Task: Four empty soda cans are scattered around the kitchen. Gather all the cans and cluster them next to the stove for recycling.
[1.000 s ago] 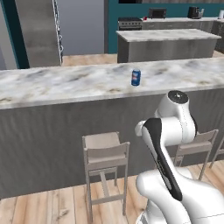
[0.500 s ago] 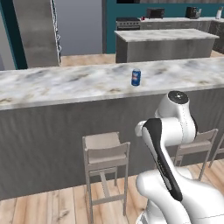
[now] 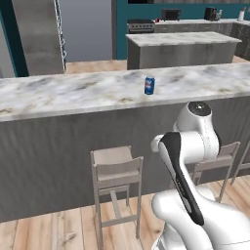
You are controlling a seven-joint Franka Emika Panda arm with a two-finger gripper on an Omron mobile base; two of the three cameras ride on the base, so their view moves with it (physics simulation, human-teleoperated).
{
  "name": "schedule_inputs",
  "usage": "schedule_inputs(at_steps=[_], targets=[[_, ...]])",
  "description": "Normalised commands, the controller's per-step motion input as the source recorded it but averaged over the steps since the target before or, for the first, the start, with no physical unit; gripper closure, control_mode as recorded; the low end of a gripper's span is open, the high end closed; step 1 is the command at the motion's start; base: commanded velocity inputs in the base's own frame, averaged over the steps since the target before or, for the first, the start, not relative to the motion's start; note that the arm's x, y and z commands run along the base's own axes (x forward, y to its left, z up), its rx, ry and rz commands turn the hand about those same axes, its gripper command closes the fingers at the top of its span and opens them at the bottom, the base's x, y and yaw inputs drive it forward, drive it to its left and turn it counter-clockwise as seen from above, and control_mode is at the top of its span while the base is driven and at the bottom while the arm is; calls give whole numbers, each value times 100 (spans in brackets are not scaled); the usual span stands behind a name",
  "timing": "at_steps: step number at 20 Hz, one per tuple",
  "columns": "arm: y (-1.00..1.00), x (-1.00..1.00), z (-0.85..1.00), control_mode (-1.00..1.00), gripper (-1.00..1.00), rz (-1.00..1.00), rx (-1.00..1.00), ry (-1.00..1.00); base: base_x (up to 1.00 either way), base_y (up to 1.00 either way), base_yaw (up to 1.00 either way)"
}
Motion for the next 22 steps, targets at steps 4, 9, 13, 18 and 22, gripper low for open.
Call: schedule_inputs(at_steps=[4, 9, 13, 18, 22], targets=[[0, -48, 43, -100, -100, -12, -12, -24, 0, 0, 0], [0, -30, 58, -100, -100, -12, -12, -18, 0, 0, 0], [0, -23, 53, -100, -100, -7, -8, -9, 0, 0, 0], [-3, -13, 51, -100, -100, -4, -7, -5, 0, 0, 0], [-3, -11, 52, -100, -100, -2, -7, -5, 0, 0, 0]])
